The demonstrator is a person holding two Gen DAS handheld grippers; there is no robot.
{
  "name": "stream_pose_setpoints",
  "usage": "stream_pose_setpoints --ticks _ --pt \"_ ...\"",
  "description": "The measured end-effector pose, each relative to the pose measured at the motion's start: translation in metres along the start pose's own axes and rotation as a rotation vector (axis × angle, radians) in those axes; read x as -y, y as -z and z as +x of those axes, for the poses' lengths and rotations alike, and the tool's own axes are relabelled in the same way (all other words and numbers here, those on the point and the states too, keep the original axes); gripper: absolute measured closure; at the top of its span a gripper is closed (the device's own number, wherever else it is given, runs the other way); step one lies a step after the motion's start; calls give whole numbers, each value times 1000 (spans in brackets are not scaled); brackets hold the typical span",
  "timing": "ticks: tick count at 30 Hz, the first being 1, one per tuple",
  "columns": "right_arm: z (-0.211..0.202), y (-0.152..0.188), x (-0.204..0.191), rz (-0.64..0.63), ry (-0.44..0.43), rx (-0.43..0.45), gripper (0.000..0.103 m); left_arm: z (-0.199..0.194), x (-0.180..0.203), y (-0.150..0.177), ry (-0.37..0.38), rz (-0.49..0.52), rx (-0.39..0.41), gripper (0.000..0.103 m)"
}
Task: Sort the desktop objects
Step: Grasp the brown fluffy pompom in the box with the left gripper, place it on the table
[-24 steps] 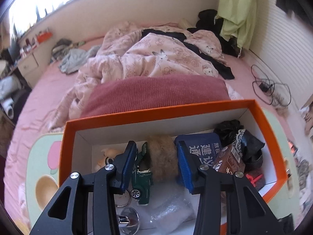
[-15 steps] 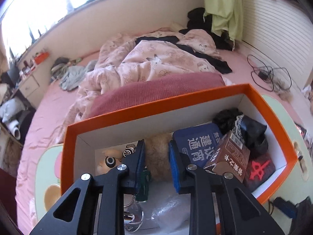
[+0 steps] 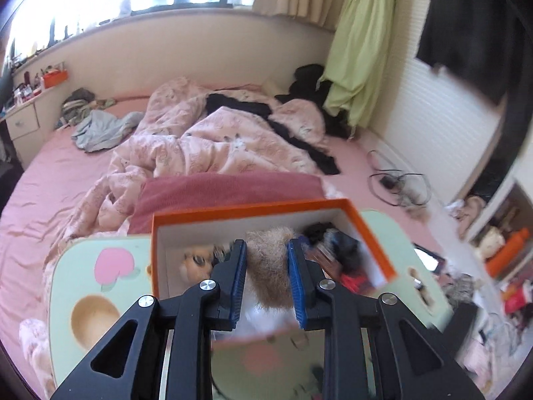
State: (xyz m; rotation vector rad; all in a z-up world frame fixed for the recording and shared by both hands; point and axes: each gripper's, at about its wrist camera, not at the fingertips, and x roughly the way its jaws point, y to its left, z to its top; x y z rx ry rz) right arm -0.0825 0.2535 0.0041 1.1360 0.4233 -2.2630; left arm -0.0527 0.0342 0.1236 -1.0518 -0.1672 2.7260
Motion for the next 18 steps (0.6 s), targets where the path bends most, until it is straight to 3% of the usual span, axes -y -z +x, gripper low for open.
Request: stream_pose_setpoints --ticks 6,10,11,12,14,16,18 --pt "0 0 -1 0 0 0 0 -19 -2 58 45 -16 -45 80" --pt "0 0 -2 0 0 -1 0 1 -7 92 4 -30 -66 79" --pt "-1 0 -2 0 0 -1 0 8 -9 97 -16 -35 -78 68" --pt "0 0 -3 0 1 -1 0 17 -12 102 -49 -47 -99 47" --pt "0 0 -3 -1 0 -1 0 23 -15 107 -93 -73 -106 34" --pt "-1 0 -3 0 0 -1 0 19 -20 110 -92 -91 -82 31" --pt "-1 0 -3 -1 0 -1 0 11 -21 110 -91 -90 -68 11"
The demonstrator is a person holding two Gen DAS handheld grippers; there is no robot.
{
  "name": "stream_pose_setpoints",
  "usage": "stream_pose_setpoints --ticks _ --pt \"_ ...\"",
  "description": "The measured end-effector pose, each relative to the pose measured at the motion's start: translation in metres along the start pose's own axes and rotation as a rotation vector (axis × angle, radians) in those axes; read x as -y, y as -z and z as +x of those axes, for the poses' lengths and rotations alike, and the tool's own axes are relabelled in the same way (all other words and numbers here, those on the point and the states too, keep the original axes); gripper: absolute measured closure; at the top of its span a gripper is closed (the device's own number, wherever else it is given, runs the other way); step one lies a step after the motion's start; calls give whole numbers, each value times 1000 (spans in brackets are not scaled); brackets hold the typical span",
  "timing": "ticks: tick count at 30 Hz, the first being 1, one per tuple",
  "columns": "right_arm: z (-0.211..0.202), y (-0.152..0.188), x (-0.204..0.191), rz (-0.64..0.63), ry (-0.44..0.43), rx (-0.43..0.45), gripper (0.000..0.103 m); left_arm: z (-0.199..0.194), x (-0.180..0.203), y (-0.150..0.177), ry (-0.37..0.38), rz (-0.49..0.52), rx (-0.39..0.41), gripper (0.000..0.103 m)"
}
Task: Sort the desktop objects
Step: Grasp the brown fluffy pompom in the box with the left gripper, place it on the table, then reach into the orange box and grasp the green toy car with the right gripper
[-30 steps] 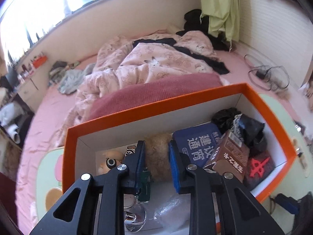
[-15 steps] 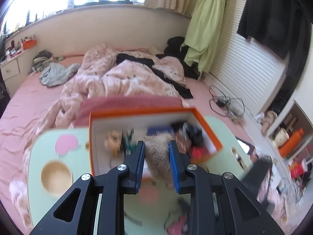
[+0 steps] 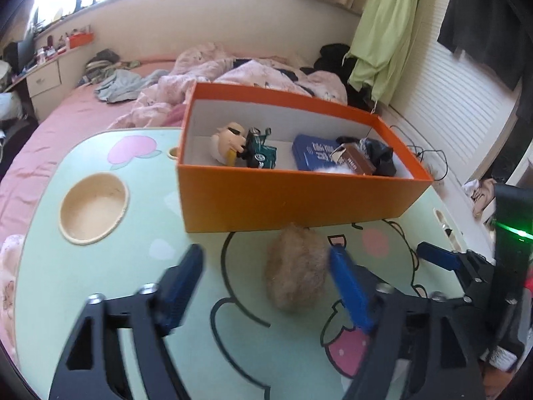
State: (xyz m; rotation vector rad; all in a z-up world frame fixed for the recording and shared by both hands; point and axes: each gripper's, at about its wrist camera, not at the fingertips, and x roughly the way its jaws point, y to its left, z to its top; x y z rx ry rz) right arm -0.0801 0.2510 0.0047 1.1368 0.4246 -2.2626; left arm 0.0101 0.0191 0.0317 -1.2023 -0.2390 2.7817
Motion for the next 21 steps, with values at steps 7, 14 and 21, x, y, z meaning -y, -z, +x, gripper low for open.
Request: stream_pose_setpoints --ticks 7,14,21 --pt "0 0 -1 -1 2 0 0 2 11 21 -201 156 -43 0" --pt "2 0 13 56 54 -7 0 12 1 18 -201 109 -104 0" --pt "-35 -13 21 105 -37 100 10 13 4 21 -211 106 -79 0"
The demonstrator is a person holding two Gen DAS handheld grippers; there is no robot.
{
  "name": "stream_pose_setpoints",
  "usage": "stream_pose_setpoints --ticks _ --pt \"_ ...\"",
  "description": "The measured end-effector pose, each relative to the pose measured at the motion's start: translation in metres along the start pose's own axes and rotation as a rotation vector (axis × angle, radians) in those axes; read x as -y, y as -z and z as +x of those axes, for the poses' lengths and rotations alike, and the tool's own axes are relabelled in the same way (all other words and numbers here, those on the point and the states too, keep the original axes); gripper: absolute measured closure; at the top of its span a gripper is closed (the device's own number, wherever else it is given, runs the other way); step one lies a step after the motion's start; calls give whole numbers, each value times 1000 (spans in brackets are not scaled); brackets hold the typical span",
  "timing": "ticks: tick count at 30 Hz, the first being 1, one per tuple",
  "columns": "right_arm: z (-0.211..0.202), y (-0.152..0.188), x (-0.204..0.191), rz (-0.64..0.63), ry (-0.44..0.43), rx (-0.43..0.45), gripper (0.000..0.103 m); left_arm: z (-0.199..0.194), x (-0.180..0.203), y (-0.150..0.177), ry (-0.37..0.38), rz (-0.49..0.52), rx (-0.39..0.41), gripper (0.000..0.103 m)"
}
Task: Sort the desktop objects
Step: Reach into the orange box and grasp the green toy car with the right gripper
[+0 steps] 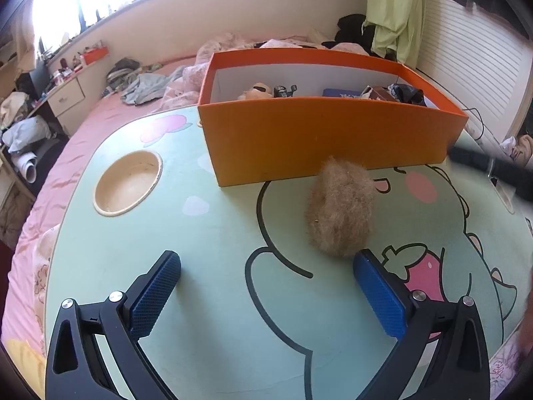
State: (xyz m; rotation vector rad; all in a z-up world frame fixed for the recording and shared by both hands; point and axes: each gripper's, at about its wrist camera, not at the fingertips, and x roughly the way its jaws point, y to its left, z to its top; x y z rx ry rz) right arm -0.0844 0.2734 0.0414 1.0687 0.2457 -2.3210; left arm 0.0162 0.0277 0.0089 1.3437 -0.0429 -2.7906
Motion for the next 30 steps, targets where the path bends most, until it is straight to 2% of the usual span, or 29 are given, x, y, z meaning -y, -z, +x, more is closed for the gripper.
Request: stream_pose_setpoints --ticks 1,3,4,6,7,8,10,11,13,16,19,21,24,27,30 --pt "-8 -8 -7 -37 -25 28 13 0 2 0 3 5 -1 0" --pt "-17 -32 -24 -116 -82 46 29 0 5 1 3 9 0 0" --pt "-18 -47 -31 -131 -118 38 34 0 5 2 5 9 0 0" --pt "-10 -74 -48 -140 -244 -6 52 0 5 5 9 7 2 0" --pt "0 -87 -63 -160 -313 -43 55 -1 4 6 11 6 2 0" --pt "7 -90 -76 -186 -333 -65 60 -1 4 6 11 5 3 0" --pt "31 -86 -114 -311 -297 -124 65 -1 3 7 13 3 6 0" --pt "41 -80 -128 -367 -271 -138 70 -2 2 8 13 2 6 0" --pt "59 -69 -152 -449 -204 -140 70 -2 2 8 12 2 7 0" --pt "68 -70 -161 -484 -214 -146 71 -2 1 9 10 -4 7 0" --pt "62 -96 -149 -429 -243 -138 71 -4 -7 10 0 -30 10 0" --pt "61 -127 -129 -316 -279 -145 71 -4 -12 10 4 -53 17 0" --pt "54 -181 -104 -185 -271 -105 71 -2 -22 11 5 -87 21 0" --pt "41 -251 -100 -138 -252 -36 71 -1 -28 9 13 -118 28 0" --pt "20 -293 -90 -25 -353 80 70 1 -28 10 8 -117 27 0"
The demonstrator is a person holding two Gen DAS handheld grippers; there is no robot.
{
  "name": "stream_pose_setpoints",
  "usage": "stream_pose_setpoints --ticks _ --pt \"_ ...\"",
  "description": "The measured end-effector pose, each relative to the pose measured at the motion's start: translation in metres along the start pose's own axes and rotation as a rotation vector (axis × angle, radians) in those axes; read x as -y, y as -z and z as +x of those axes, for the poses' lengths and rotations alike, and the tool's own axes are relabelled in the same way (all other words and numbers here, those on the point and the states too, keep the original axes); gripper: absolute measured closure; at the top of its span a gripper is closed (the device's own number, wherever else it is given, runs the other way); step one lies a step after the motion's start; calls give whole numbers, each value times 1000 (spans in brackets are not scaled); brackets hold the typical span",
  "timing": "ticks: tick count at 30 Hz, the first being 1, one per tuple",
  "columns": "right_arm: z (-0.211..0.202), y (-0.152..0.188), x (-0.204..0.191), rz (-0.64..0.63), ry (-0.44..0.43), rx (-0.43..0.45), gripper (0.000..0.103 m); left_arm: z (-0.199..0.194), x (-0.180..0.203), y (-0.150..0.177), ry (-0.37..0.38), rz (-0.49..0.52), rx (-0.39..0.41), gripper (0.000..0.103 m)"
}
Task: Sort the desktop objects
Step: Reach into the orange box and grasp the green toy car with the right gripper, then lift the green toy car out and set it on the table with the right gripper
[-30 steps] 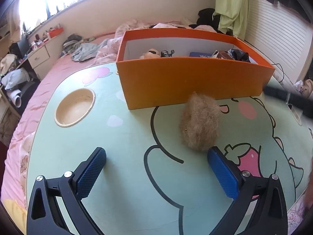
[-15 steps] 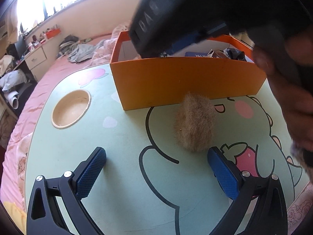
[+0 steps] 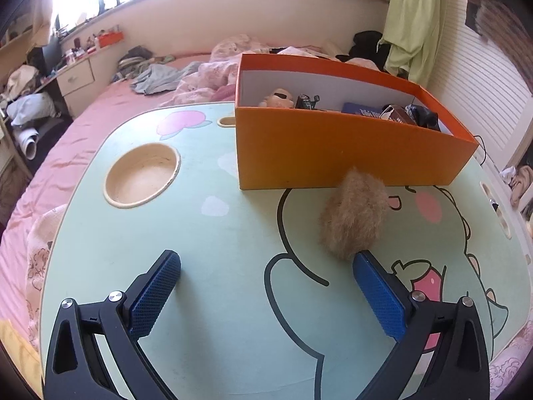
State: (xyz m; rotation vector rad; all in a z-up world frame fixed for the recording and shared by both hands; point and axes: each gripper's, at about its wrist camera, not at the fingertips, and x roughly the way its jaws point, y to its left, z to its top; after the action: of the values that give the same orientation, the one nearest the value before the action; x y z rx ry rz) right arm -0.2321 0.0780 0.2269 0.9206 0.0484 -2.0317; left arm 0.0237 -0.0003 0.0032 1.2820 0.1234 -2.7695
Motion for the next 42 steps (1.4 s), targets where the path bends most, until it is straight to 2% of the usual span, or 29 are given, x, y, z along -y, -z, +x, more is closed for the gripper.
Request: stream_pose_setpoints --ticks 1,3,5,7,9,11,16,20,21,23,25,28,30,32,34,38,42 --pt "-4 -1 1 25 -7 33 70 -1 2 1 0 -1 0 0" --pt "3 23 0 68 22 -7 70 -1 4 2 4 -7 3 0" --pt "22 66 -1 72 -16 -142 70 -1 5 2 2 -7 3 0" --pt "53 116 1 75 13 -294 70 -1 5 2 -4 -1 2 0" --pt "80 148 5 77 35 -397 70 -1 6 3 -7 4 2 0" --pt "98 165 15 87 61 -450 70 -1 7 3 -9 3 2 0" --pt "108 171 11 48 65 -465 70 -1 7 3 -10 1 2 0" --pt "116 183 6 -19 124 -513 71 -1 9 3 -12 1 -1 0" --pt "120 186 2 -52 161 -515 74 -1 7 4 -12 0 0 0" --pt "119 188 -8 -131 218 -495 74 -2 8 5 -16 -4 1 0" --pt "118 189 -13 -164 241 -481 77 -2 7 3 -15 -5 1 0" --pt "104 190 -11 -126 158 -431 77 -2 8 3 -16 -7 1 0" --pt "78 188 -11 -96 76 -338 77 -2 8 3 -17 -7 1 0" --pt "46 188 -19 -125 34 -247 77 -2 8 3 -17 -8 1 0" --pt "11 195 -22 -133 -24 -203 77 -2 8 3 -19 -10 0 0" --pt "-38 222 -9 -93 -86 -212 77 -3 7 3 -23 -8 0 0" --pt "-43 265 9 -48 -8 -323 77 -4 5 4 -31 -6 -1 0"
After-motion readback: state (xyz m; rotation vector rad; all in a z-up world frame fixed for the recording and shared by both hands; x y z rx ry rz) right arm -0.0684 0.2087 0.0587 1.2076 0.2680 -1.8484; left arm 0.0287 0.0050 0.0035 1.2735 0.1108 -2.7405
